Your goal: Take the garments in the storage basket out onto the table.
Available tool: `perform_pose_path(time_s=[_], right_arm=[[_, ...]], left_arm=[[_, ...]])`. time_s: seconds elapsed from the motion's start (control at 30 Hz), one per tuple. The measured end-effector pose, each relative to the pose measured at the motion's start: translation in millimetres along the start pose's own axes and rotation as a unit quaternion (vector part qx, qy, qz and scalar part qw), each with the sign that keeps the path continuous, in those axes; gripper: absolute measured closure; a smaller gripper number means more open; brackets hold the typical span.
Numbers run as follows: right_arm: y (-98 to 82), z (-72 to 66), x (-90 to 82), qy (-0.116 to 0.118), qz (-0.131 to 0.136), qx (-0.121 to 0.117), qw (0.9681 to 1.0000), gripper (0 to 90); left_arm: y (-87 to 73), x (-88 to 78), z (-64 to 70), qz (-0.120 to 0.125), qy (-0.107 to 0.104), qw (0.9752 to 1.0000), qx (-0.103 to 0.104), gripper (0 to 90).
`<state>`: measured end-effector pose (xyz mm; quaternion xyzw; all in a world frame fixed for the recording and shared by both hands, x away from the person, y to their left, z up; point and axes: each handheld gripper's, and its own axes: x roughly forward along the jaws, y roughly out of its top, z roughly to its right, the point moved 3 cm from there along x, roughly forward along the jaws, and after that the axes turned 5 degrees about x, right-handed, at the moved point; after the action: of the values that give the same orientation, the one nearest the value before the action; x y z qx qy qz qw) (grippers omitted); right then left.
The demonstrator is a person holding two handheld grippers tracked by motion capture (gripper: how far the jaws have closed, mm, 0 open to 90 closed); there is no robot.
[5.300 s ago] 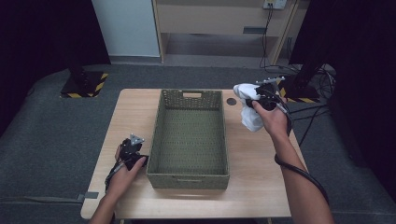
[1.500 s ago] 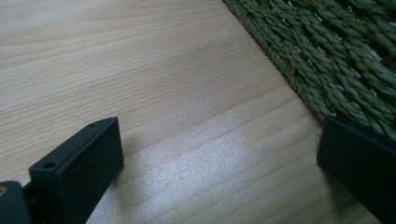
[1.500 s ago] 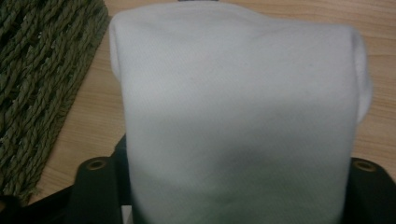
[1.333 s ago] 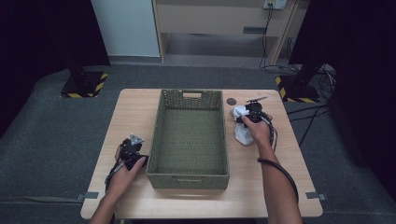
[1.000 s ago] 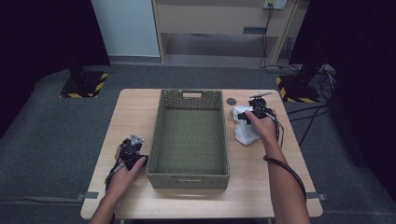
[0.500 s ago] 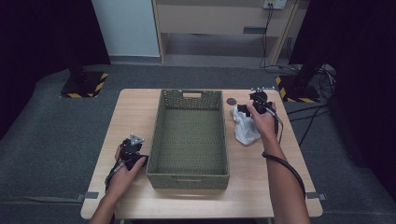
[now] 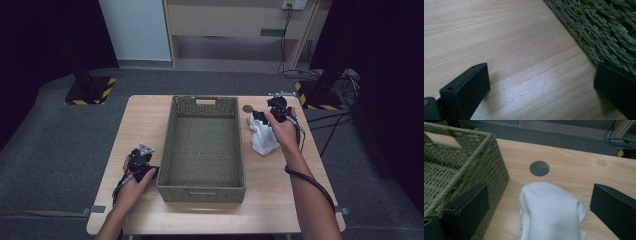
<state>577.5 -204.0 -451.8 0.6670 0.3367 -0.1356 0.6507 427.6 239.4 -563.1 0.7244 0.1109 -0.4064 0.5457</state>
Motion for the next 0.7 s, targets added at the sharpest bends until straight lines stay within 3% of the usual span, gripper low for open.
perform_pose_path(time_s=[0.3, 0.7], right_arm=[[-3.9, -6.4, -26.7, 0.016, 0.02, -0.01, 0.9996, 2.4], [-42.1, -6.9, -60.0, 0.038, 0.025, -0.021, 0.9987, 2.3]], left_arm=[[0.0, 0.0, 0.0, 0.0, 0.0, 1.0, 0.0, 0.0], [0.0, 0.0, 0.0, 0.0, 0.0, 1.0, 0.0, 0.0]])
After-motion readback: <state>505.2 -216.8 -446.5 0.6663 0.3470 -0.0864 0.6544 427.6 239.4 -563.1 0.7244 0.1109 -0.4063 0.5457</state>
